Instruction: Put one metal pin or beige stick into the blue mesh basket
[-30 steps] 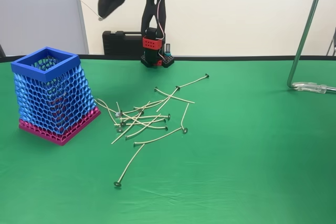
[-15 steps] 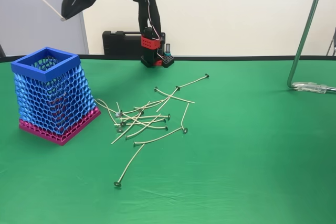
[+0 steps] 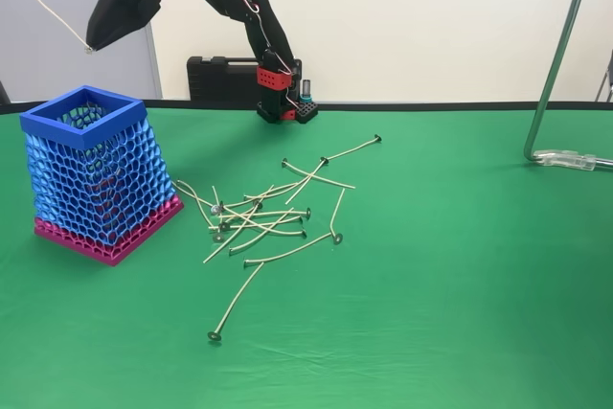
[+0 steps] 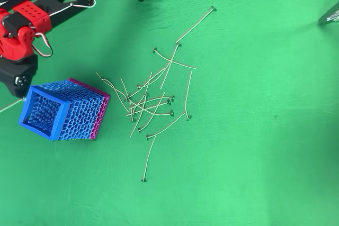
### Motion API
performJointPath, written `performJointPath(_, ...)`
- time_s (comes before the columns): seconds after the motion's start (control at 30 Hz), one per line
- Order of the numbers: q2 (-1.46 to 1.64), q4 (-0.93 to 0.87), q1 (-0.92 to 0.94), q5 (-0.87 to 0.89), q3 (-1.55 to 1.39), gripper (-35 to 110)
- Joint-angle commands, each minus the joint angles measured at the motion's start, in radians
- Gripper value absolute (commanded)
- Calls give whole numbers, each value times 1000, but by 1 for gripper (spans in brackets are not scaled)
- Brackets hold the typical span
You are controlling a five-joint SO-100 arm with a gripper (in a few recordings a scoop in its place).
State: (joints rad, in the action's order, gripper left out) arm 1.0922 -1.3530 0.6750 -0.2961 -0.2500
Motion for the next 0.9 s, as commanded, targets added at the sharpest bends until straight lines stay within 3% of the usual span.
performJointPath(0.0, -11, 25, -18, -18, 66, 1)
performJointPath(0.33, -40, 25, -40, -14, 38, 1)
performJointPath(0.6, -67, 25, -29, -5, 155, 20)
performJointPath(0.87, -86, 25, -26, -3, 230, 24)
